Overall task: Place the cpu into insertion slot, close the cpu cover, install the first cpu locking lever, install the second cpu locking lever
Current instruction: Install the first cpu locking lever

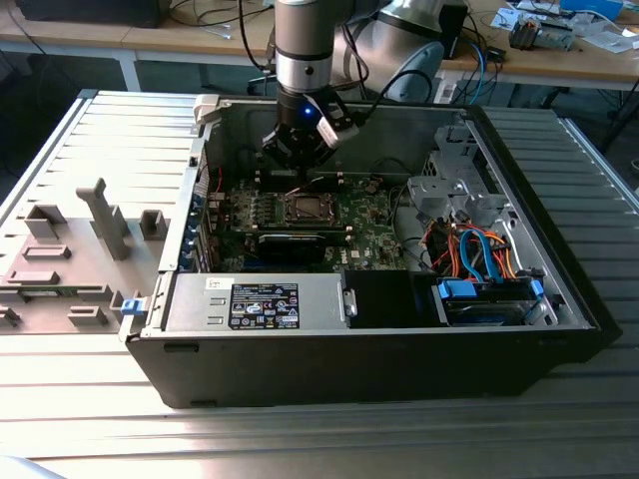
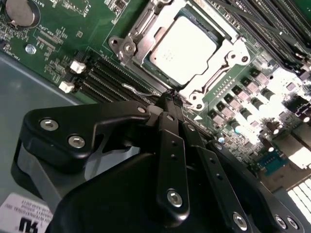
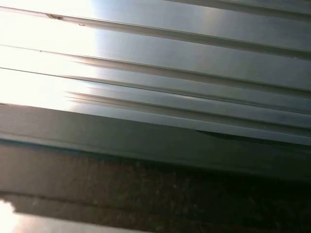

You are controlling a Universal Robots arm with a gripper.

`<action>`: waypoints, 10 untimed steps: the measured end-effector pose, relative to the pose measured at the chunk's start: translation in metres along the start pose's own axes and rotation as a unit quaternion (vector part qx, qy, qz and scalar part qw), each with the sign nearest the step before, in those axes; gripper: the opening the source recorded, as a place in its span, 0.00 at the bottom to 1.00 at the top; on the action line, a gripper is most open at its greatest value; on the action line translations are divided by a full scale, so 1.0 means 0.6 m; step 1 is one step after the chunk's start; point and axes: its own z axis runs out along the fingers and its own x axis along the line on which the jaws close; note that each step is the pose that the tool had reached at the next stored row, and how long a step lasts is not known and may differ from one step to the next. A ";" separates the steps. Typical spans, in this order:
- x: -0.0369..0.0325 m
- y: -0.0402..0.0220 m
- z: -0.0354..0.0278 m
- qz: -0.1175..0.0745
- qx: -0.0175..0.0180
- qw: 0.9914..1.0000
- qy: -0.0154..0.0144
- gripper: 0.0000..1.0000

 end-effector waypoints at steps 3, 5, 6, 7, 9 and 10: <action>-0.004 0.000 0.007 0.000 0.004 1.000 0.001 0.11; -0.008 -0.001 0.011 0.000 0.006 1.000 0.001 0.11; -0.010 -0.001 0.012 0.000 0.006 1.000 0.002 0.11; -0.013 -0.001 0.013 0.000 0.007 1.000 0.002 0.11; -0.018 -0.002 0.017 0.000 0.008 1.000 0.002 0.11; -0.020 -0.002 0.018 0.000 0.009 1.000 0.002 0.11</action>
